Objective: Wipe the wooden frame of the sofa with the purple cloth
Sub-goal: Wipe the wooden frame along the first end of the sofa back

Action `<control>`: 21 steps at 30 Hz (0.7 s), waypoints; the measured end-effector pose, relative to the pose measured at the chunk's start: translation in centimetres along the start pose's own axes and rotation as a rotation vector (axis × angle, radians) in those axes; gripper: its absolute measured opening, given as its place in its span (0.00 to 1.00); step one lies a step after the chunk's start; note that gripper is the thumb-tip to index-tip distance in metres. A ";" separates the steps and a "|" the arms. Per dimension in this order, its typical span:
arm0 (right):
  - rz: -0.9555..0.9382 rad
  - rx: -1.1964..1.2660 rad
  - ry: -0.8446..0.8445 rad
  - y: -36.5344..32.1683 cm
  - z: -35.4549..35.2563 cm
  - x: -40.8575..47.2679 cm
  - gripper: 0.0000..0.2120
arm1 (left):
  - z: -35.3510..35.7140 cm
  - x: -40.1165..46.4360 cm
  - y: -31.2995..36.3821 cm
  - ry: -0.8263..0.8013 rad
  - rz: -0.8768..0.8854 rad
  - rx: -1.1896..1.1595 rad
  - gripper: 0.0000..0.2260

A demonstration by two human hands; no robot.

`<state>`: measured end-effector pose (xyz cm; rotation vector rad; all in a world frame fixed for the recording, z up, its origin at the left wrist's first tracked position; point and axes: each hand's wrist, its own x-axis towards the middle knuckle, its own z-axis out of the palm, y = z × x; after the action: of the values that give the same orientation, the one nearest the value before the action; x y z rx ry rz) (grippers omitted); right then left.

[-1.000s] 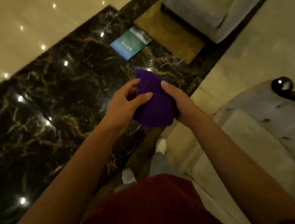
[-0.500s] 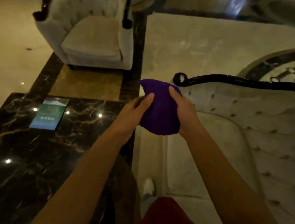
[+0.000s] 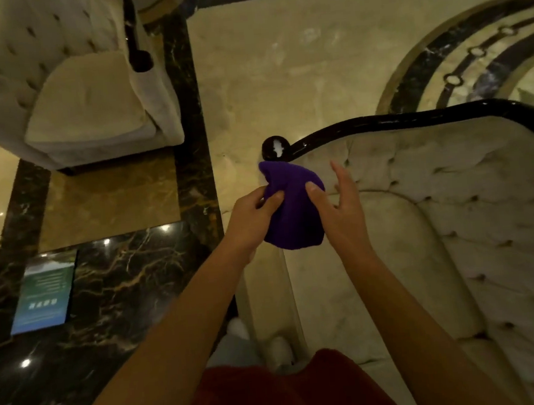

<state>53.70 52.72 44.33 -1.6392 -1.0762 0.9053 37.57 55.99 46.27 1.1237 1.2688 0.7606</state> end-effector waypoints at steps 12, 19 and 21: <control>0.175 -0.066 0.150 3.7 8.3 16.5 0.22 | -3.2 21.4 0.3 -0.631 -0.195 0.120 0.16; 0.245 -0.133 0.346 5.3 12.0 28.6 0.19 | -9.5 35.8 -1.3 -0.476 -0.378 0.124 0.12; 0.183 -0.248 0.321 6.7 12.6 31.6 0.20 | -10.7 39.9 -4.4 -0.443 -0.502 0.225 0.14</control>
<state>54.65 85.03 31.86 -2.0347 -0.8499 0.6098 33.98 93.81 29.38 1.0152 1.1961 -0.0102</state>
